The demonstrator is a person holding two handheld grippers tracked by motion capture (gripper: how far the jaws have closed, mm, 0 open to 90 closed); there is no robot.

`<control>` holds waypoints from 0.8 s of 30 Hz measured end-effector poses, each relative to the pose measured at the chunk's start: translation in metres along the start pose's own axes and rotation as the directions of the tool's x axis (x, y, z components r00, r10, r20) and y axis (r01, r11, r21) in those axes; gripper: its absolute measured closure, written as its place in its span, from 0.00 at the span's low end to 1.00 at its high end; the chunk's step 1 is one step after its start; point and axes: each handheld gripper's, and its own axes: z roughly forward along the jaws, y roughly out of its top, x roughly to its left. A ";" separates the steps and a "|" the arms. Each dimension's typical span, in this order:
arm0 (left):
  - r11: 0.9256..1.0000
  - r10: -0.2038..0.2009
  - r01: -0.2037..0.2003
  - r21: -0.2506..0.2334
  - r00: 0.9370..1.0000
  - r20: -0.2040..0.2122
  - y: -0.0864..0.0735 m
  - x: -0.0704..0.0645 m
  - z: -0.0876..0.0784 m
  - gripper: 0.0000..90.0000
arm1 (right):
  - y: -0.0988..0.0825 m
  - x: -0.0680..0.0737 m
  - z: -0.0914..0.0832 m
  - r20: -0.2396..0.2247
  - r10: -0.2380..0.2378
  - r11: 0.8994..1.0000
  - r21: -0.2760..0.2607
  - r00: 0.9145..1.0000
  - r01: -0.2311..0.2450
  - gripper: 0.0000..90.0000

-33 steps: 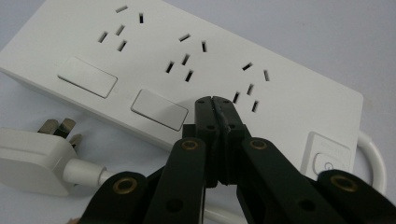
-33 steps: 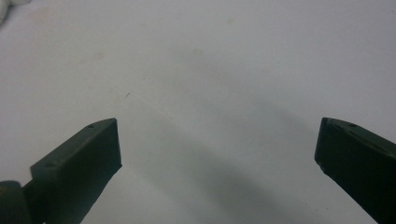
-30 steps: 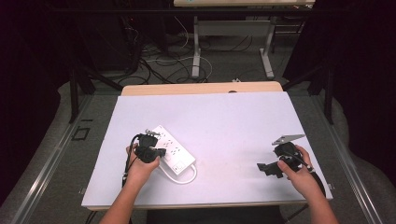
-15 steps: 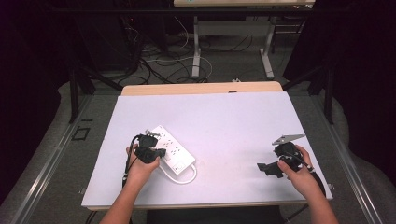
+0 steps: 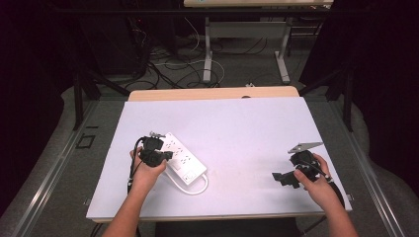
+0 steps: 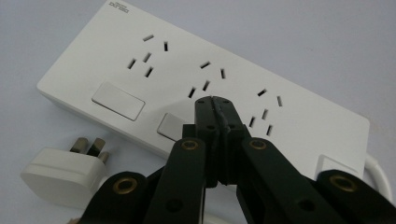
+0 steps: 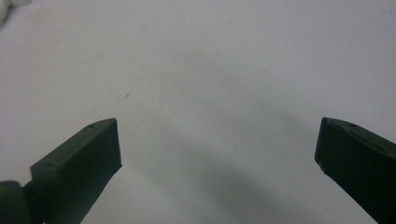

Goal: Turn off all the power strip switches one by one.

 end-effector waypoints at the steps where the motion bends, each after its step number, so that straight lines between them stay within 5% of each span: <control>1: 1.000 -0.003 0.003 0.001 1.000 -0.002 0.001 0.001 0.000 1.00 | 0.000 0.000 0.000 0.000 0.001 1.000 0.000 1.000 -0.001 0.00; 24: 0.999 -0.045 0.045 0.010 0.999 -0.018 0.002 0.019 0.007 1.00 | 0.000 0.000 0.001 0.002 -0.002 1.000 -0.001 1.000 0.002 0.00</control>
